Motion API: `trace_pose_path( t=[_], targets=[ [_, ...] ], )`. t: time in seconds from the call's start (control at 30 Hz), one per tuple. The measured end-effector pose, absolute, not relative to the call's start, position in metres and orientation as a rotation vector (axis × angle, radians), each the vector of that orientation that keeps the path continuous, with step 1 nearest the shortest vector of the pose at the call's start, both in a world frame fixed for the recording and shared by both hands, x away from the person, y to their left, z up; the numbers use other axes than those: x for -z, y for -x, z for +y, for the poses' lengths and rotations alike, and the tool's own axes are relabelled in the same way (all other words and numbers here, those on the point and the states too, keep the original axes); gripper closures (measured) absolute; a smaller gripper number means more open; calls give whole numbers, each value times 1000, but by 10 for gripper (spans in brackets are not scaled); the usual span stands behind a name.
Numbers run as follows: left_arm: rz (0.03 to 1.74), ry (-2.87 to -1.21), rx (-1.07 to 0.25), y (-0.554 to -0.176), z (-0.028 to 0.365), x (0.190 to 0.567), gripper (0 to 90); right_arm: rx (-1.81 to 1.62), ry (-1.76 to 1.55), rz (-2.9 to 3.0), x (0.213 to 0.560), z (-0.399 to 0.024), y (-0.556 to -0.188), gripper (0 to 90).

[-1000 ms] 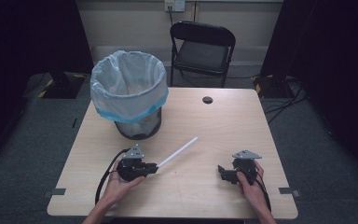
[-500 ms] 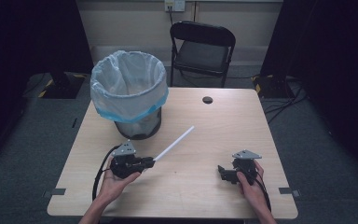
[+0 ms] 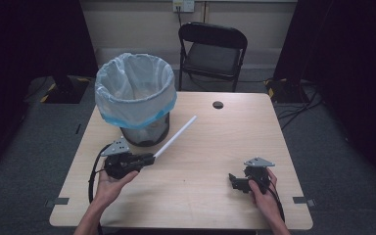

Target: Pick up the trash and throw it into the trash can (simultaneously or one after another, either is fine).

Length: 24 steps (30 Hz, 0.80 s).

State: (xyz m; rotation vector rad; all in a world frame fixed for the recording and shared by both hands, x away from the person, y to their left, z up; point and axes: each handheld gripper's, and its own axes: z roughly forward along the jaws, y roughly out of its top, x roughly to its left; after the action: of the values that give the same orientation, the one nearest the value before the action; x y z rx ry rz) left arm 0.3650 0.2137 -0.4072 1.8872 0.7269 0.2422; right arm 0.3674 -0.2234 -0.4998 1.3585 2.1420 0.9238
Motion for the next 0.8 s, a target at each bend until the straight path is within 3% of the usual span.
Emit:
trace_pose_path(
  t=[0.8],
  targets=[
    [630,-1734,-325,-373,219,337,799,-924,-1359,2142,500,-223,-367,118]
  ],
)
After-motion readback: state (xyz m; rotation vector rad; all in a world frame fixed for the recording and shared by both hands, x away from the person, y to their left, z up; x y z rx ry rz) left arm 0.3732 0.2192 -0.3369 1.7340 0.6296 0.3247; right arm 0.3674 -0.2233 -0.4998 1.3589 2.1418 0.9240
